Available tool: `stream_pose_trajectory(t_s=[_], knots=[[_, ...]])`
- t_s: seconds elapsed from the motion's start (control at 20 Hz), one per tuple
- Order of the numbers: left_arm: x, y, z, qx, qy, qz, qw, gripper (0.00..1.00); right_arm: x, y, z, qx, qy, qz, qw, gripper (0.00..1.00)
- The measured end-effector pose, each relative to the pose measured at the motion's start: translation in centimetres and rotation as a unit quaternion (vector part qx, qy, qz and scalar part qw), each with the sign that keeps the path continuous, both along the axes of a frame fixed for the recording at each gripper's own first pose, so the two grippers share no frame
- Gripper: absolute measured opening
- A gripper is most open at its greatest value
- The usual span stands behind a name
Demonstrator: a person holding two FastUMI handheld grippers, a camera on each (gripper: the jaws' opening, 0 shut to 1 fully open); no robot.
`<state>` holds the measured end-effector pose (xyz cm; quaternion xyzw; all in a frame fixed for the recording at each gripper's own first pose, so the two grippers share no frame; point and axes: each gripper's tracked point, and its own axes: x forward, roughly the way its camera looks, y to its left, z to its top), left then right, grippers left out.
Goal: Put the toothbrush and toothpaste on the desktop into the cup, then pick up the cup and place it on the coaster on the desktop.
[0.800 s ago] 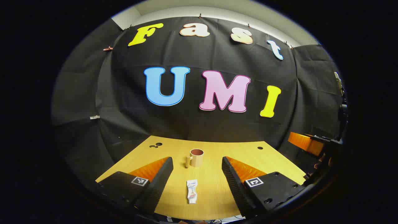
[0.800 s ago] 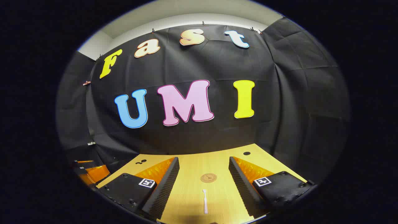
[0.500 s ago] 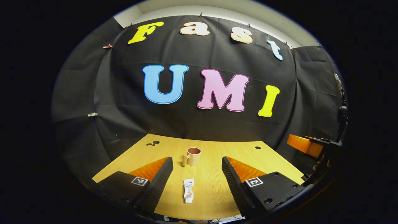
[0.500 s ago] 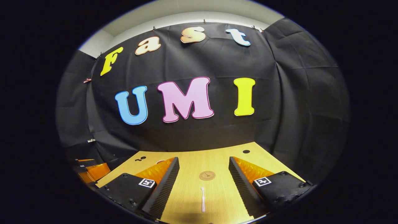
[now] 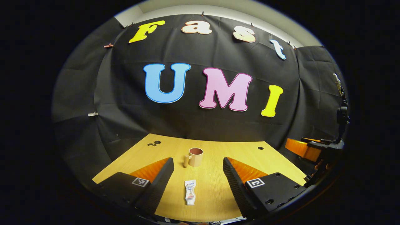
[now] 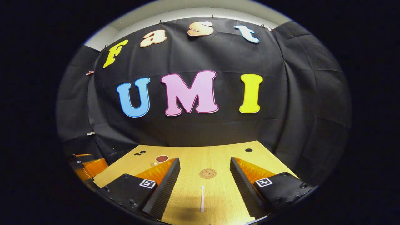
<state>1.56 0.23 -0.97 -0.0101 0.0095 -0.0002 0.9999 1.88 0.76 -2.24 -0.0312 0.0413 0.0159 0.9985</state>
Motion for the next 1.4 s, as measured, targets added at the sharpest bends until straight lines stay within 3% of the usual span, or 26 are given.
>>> stream_pose_trajectory(t_s=[0.45,0.85,1.4], knots=[[1.5,0.2,-1.0,-0.003,0.023,0.001,1.0,0.98,2.0,-0.6,-1.0,0.012,0.022,-0.007,1.0,0.98],[4.5,1.4,-1.6,0.01,0.044,0.015,0.999,0.98,5.6,1.2,-0.2,0.013,0.022,0.035,0.999,0.98],[8.1,1.4,-9.4,0.015,0.131,0.04,0.99,0.98,10.2,0.2,-1.6,0.0,0.037,0.062,0.997,0.98]])
